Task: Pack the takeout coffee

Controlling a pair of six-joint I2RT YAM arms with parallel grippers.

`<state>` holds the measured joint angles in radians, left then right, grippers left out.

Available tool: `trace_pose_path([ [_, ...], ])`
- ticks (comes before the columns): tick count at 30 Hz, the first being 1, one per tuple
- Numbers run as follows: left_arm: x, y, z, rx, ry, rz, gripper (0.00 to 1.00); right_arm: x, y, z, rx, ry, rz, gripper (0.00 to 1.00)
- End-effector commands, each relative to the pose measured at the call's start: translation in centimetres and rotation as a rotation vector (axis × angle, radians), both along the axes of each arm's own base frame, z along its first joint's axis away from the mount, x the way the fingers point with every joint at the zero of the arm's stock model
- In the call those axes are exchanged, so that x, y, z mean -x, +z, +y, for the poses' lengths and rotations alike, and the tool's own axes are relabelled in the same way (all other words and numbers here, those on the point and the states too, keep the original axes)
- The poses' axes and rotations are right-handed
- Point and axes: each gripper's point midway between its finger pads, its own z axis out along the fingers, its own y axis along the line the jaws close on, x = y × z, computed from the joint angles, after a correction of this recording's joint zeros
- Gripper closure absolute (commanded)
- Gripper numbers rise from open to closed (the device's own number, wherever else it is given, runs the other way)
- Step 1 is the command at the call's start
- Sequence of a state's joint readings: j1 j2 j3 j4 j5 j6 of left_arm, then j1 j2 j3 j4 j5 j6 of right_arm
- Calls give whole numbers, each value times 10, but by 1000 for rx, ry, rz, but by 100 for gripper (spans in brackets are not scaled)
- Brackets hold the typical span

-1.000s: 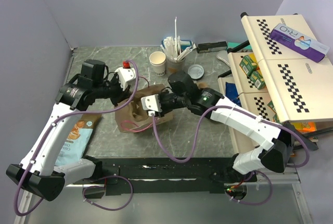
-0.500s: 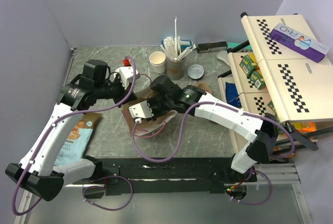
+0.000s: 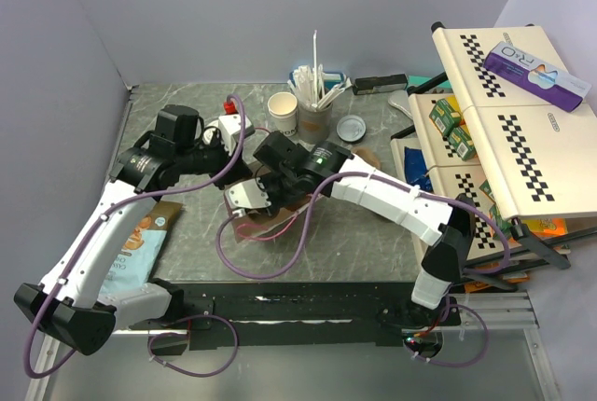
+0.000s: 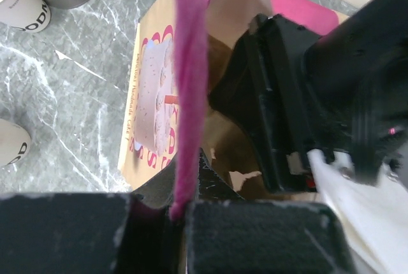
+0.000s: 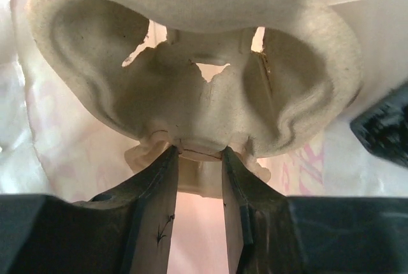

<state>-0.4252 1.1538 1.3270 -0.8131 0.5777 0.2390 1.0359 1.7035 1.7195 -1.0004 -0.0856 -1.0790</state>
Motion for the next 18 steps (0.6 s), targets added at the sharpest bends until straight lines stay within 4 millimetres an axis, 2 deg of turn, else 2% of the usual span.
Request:
trace_pose_path([
  [1, 2, 3, -6, 30, -5, -2, 99, 5, 24, -4, 4, -52, 9, 100],
  [5, -3, 2, -2, 11, 28, -14, 99, 17, 35, -10, 2, -47, 56, 100],
  [8, -3, 3, -1, 11, 28, -21, 99, 23, 46, -13, -62, -46, 61, 100],
  [9, -3, 3, -2, 14, 23, -19, 99, 24, 40, -15, -58, -38, 55, 100],
  [10, -1, 5, -4, 25, 8, -17, 99, 23, 46, -13, -86, -31, 34, 100],
  [12, 1, 8, -6, 36, -7, -17, 99, 21, 43, -10, -79, -25, 32, 100],
  [18, 7, 12, -8, 49, -39, -24, 99, 16, 28, -5, -24, -49, 62, 100],
])
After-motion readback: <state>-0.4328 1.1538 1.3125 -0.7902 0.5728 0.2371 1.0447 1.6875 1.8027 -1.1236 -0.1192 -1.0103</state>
